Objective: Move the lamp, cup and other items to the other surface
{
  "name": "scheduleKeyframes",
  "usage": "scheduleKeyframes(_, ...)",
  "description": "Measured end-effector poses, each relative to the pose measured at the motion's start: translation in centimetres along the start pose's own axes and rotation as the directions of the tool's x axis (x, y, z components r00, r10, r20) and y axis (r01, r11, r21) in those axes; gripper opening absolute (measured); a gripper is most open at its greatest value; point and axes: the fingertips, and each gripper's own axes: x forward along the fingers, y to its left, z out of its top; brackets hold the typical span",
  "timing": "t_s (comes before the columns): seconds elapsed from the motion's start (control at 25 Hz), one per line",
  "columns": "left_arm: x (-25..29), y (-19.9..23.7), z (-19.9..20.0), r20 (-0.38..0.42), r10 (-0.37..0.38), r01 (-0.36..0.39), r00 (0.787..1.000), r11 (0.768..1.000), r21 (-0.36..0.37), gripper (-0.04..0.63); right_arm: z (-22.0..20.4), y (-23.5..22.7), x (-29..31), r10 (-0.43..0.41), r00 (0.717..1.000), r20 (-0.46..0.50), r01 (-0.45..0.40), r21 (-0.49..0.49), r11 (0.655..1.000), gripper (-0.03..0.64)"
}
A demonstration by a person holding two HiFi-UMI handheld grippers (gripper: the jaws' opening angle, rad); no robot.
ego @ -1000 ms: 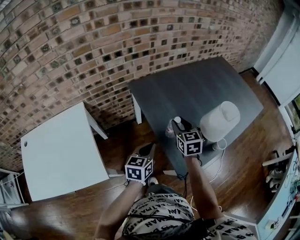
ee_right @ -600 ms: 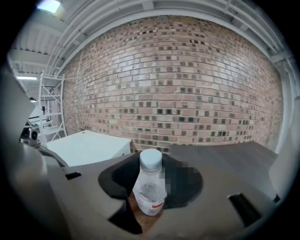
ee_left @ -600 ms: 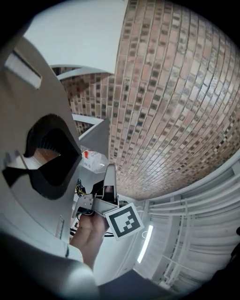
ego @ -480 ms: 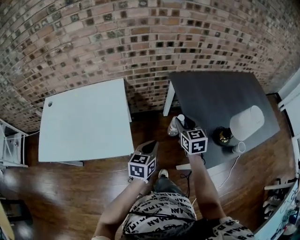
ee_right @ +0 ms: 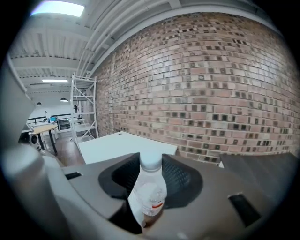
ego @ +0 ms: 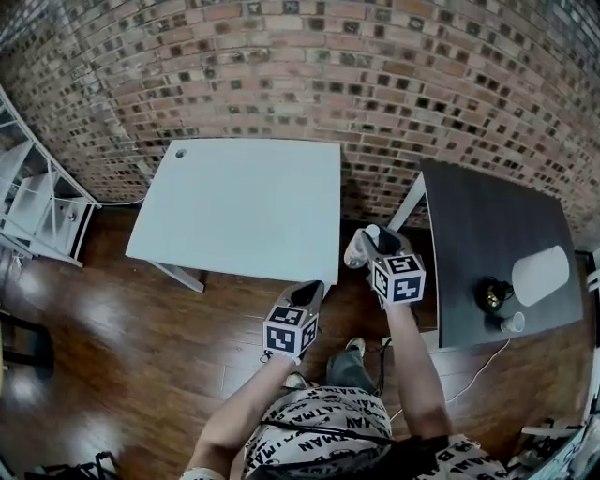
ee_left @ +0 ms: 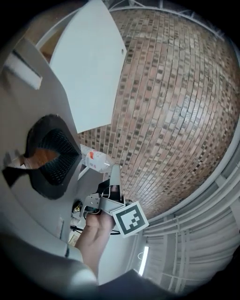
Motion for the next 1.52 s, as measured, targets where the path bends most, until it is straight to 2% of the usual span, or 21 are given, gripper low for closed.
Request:
scheduleKeyframes(0.24, -5.0, 5.4, -2.4, 0.016, 0.103, -0.102, 0.995, 0.993, -0.058, 0.0, 0.9, 7.7, 3.7, 0.106, 0.994, 0.001, -0.106, -0.05, 0.993, 0.163)
scheduleKeyframes(0.44, -6.3, 9.5, -2.1, 0.048, 0.191, -0.184, 0.981, 0.977, -0.11, 0.0, 2.1, 12.7, 7.7, 0.218, 0.976, -0.001, -0.217, -0.099, 0.971, 0.163)
scheduleKeyframes(0.64, -7.2, 13.4, -1.2, 0.066, 0.296, -0.283, 0.953, 0.945, -0.166, 0.0, 3.6, 17.9, 12.1, 0.354, 0.935, -0.017, -0.352, -0.139, 0.925, 0.163)
scheduleKeyframes(0.92, -8.4, 17.8, 0.0, 0.081, 0.394, -0.37, 0.915, 0.904, -0.216, 0.0, 4.2, 23.1, 16.7, 0.466, 0.884, -0.041, -0.465, -0.188, 0.865, 0.163)
scheduleKeyframes(1.24, -9.7, 20.5, 0.1, 0.082, 0.458, -0.425, 0.885, 0.867, -0.258, 0.0, 3.9, 27.0, 19.6, 0.531, 0.843, -0.081, -0.534, -0.226, 0.814, 0.163)
scheduleKeyframes(1.52, -10.4, 21.5, 0.0, 0.078, 0.479, -0.442, 0.874, 0.852, -0.279, 0.0, 3.9, 28.5, 19.9, 0.555, 0.827, -0.088, -0.559, -0.238, 0.794, 0.163)
